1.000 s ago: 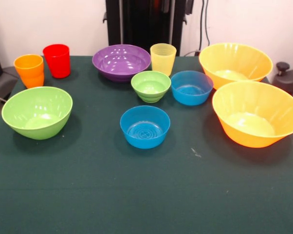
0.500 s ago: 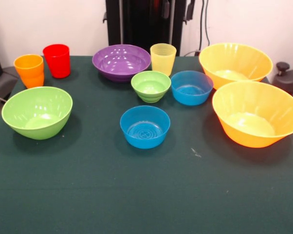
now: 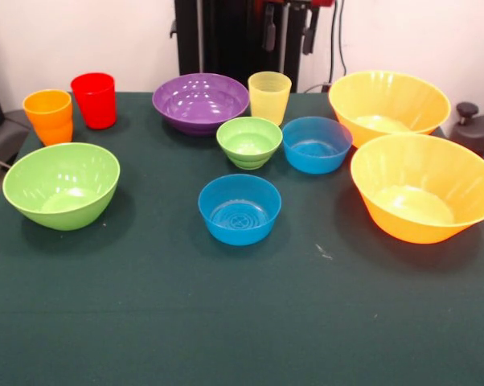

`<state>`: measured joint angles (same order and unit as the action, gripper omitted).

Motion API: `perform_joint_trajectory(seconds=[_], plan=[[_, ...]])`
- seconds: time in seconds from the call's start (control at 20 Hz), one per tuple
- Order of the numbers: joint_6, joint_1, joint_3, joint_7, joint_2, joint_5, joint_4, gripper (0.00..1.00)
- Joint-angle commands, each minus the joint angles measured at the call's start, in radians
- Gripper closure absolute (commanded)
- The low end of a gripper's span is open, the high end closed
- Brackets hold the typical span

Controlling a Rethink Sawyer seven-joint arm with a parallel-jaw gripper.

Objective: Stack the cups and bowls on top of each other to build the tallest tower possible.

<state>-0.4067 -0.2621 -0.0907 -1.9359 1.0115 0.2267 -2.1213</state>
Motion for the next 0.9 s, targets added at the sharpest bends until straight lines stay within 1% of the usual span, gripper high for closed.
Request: perform_joint_trajectory(seconds=[0.05,0.25,0.6,0.9], plan=[[0.003,0.045,0.048,-0.169,-0.171,0.002,0.063,0.0],[0.025,0.057,0.061,-0.162,-0.206,-0.003,0.073,0.0],[0.05,0.062,0.073,-0.158,-0.232,-0.008,0.08,0.0],[0.092,0.061,0.073,-0.156,-0.264,-0.02,0.087,0.0]])
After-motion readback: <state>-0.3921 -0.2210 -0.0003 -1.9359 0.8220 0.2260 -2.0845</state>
